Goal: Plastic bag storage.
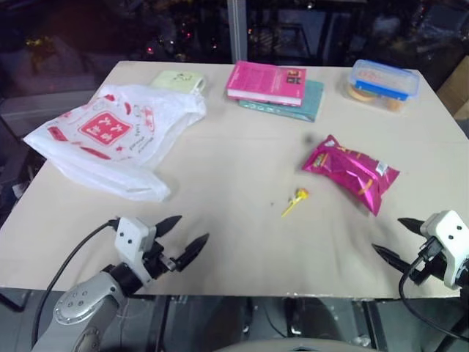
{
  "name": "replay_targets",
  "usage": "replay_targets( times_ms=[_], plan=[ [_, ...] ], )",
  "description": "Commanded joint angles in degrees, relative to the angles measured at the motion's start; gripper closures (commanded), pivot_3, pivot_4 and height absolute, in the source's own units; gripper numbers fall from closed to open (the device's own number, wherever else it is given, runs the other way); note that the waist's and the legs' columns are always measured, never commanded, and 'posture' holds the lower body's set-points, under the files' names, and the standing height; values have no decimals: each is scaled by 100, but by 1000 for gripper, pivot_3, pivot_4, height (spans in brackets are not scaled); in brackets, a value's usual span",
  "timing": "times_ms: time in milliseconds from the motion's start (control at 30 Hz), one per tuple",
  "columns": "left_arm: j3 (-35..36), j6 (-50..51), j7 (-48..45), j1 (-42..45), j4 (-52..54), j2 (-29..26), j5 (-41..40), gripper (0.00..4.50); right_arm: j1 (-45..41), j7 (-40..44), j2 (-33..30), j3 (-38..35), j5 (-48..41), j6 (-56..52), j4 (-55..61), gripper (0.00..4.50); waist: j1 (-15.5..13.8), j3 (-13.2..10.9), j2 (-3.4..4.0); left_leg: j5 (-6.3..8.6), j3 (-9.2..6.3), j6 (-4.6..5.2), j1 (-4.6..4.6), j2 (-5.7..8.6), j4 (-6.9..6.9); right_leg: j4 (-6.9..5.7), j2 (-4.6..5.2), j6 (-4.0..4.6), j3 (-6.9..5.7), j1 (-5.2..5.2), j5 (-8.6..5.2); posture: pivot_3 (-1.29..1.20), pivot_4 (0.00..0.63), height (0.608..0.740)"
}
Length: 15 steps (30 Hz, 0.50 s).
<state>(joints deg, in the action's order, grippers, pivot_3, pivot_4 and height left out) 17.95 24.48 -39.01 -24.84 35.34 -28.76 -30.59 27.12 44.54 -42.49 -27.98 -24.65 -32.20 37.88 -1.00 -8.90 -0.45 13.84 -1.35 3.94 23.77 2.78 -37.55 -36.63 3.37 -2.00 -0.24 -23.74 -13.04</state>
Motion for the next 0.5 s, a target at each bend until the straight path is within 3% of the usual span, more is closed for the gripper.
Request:
replay_targets(
  times_ms=[33,333,500],
  plan=[
    [44,-337,-53,69,-50,73,-7,28,29,54,94,60,-5,248,70,0,-1,0,0,0,0,0,0,0,0,1,0,0,-1,0,0,0,150,740],
    [-36,-1081,705,636,-889,431,846,28,-33,695,516,279,-699,1351,607,0,-2,1,0,0,-1,0,-3,1,0,4,1,-1,-4,3,0,0,150,740],
    [-99,-1003,1777,1612,-1293,461,1764,28,-961,763,209,800,-983,1246,742,0,-2,4,-8,0,-5,0,-6,-1,-14,-1,-3,-1,-8,8,2,0,150,740]
  ],
)
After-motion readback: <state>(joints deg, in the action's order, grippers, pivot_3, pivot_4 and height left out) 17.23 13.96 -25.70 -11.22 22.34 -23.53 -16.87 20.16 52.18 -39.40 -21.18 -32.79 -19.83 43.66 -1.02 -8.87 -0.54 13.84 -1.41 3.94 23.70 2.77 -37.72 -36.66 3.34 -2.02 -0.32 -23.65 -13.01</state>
